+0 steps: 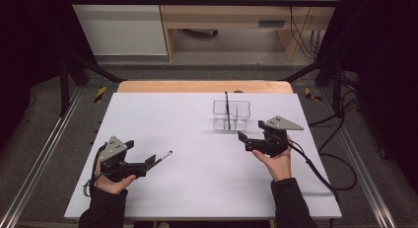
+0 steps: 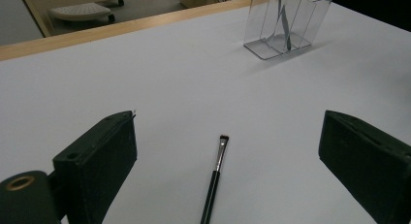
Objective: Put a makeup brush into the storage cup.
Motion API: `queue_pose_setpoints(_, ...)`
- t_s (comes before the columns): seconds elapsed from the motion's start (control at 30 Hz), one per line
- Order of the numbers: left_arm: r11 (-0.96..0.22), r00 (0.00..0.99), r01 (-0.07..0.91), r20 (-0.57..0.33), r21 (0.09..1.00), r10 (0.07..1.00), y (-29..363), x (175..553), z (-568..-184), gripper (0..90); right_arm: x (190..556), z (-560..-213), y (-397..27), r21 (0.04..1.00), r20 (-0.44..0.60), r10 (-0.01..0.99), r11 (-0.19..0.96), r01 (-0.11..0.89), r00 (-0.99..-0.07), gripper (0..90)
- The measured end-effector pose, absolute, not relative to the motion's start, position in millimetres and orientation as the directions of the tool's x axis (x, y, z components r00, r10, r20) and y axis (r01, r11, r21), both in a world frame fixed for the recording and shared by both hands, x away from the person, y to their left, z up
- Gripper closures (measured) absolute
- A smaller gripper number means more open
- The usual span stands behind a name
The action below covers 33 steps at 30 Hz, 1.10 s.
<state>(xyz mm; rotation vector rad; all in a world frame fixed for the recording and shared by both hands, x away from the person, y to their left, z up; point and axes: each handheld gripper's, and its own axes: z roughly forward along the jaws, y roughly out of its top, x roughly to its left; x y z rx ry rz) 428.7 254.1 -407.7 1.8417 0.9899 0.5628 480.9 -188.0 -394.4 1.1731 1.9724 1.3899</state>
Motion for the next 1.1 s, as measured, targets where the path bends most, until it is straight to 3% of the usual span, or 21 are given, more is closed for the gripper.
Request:
queue_pose_setpoints(0.53, -0.235, 0.568, 0.398, -0.037, 0.887, 0.822, 255, 430, -408, 5.4, 451, -403, -212, 0.919, 0.125, 0.826, 0.112, 0.377, -0.549, 11.9)
queue_pose_setpoints(1.1, -0.251, 0.575, 0.410, -0.035, 0.877, 0.817, 255, 434, -406, 5.0, 446, -406, -220, 0.907, 0.119, 0.839, 0.126, 0.402, -0.531, 9.8)
